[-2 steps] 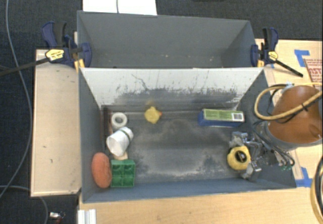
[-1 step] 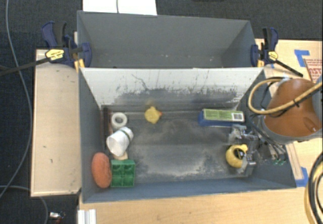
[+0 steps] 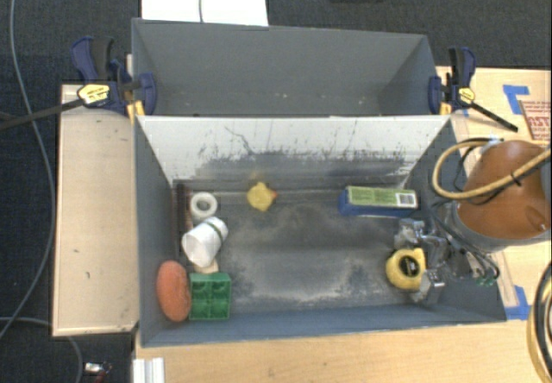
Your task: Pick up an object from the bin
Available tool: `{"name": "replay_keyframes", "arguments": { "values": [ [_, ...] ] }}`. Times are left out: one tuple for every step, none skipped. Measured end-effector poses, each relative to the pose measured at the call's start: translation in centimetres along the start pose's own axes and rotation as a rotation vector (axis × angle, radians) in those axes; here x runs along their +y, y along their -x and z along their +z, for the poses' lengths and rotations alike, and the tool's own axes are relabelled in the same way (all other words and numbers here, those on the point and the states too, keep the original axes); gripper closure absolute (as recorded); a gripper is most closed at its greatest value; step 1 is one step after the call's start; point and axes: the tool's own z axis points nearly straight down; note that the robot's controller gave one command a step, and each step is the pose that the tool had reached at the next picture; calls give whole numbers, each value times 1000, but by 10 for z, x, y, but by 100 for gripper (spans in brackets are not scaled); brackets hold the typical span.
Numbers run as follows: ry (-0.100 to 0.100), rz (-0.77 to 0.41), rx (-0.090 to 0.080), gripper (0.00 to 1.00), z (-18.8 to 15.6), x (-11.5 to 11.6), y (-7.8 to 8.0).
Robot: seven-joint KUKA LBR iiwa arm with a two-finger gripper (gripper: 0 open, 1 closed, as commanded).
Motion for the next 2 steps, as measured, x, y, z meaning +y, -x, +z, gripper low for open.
{"name": "replay_keyframes", "arguments": {
  "values": [
    [-2,-13,-1,0,0,5,-2],
    [0,-2,2,100,0,7,-3]
  ]
}}
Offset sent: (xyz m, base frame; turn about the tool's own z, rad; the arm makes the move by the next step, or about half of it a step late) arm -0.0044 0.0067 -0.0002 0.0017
